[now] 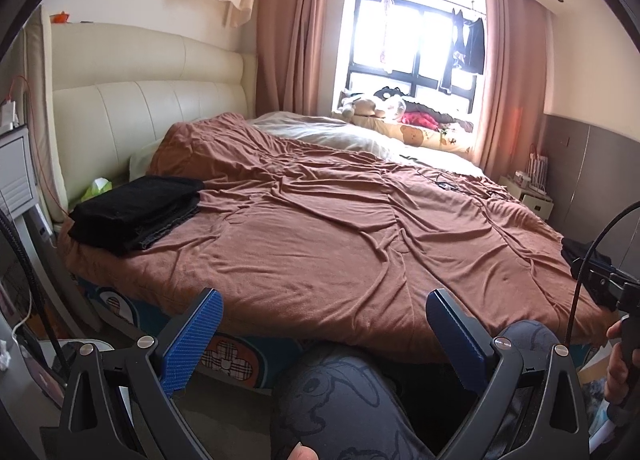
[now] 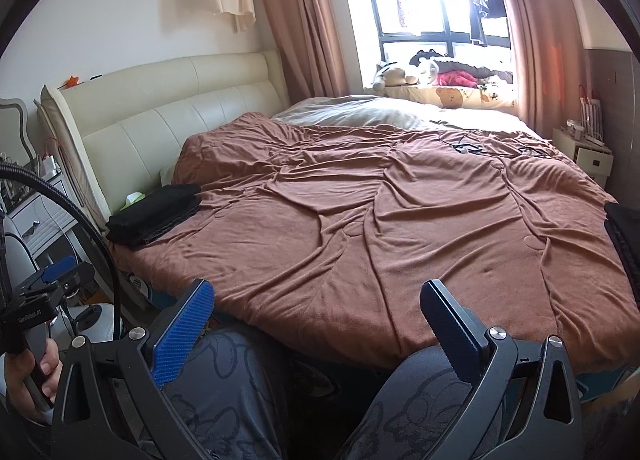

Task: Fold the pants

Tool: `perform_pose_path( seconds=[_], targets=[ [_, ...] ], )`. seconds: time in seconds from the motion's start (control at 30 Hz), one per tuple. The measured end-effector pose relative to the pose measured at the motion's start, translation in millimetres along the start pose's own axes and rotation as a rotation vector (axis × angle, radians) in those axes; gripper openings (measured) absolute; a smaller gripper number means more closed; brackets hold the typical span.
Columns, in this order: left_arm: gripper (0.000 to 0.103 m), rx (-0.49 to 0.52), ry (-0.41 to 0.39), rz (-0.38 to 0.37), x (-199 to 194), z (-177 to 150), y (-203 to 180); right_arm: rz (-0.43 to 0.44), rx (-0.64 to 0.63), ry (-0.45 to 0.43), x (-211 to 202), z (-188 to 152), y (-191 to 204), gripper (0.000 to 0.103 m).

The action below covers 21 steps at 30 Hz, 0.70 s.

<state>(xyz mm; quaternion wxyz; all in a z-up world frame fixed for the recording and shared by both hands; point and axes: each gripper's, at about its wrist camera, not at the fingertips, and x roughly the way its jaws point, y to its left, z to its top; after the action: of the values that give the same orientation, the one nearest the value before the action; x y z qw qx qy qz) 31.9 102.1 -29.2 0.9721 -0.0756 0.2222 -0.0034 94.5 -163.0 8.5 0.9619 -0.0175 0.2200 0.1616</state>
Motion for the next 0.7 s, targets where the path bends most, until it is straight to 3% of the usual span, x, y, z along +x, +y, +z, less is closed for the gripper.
perform_pose_path(
  seconds=[0.7],
  targets=[
    [0.102,0.008,-0.017,0.008,-8.3,-2.6,-6.7,-0.004,0.010,0.003,-4.4,-8.0,-7.0,0.103]
  ],
)
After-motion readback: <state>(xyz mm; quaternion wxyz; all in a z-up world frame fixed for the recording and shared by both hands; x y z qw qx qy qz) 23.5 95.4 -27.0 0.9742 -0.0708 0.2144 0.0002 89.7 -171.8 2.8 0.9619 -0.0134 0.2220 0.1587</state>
